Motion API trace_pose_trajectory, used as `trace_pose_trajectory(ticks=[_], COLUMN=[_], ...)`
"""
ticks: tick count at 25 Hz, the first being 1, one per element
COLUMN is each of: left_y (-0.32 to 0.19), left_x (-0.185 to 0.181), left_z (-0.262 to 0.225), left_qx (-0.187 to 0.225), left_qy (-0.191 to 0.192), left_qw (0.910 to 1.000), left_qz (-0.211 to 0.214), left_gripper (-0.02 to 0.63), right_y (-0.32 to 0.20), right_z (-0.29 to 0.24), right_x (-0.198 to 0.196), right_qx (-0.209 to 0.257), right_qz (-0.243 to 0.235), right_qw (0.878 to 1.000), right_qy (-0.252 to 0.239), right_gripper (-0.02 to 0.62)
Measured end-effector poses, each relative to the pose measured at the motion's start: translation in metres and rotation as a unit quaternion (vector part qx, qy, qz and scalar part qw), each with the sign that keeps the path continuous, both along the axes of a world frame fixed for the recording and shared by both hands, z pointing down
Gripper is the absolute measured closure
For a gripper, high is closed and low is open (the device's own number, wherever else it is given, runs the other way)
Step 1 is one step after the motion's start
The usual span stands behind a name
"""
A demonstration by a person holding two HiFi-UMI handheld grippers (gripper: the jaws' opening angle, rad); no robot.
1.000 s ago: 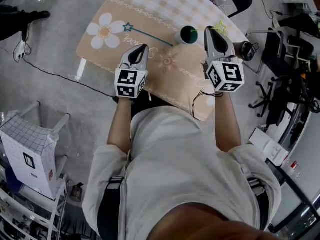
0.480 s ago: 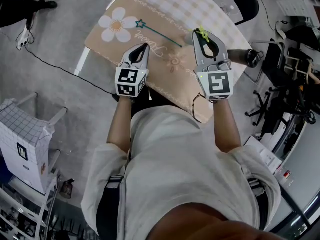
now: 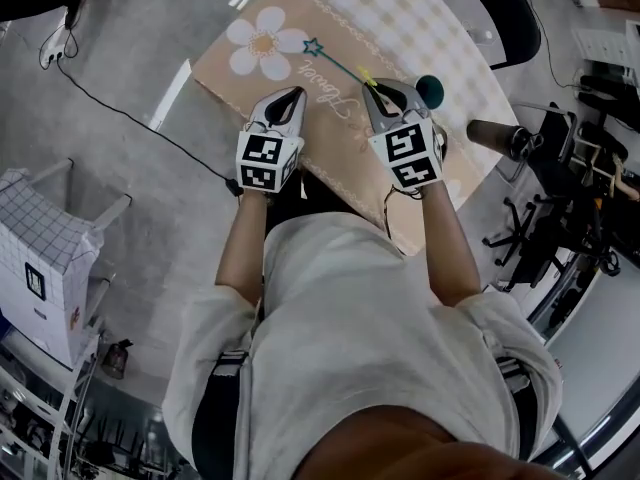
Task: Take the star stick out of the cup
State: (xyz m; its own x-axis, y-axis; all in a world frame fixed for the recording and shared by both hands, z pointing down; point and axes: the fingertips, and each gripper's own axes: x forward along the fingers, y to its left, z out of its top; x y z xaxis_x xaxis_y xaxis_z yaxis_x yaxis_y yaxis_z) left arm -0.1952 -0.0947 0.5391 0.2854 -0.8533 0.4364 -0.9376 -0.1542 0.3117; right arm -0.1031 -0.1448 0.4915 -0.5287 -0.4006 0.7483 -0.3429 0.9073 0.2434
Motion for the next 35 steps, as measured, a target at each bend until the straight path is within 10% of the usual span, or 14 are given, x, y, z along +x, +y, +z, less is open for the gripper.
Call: trace_pose_trajectory(ticks=[16,35], left_y=[-0.003,0.003], left_x=[-0.011,0.008], left_z=[0.043,0.030], left_qx=[-0.051,-0.039], left_qy=[0.021,0.026], left_qw=[0.9985,0.9981], left_qz=[0.000,0.041], left_gripper=[0.603,0.603], right_y=[-0.028,-0.037], right_z=[0.126,0.116], right_x=[-0.045,-0.045], right_qx=[-0.073,-0.045], right_qz=[0.037,0.080], right_qw=[0.996,0.995], right_qy=[0.023,-0.041], right_gripper=[0.580,0.519])
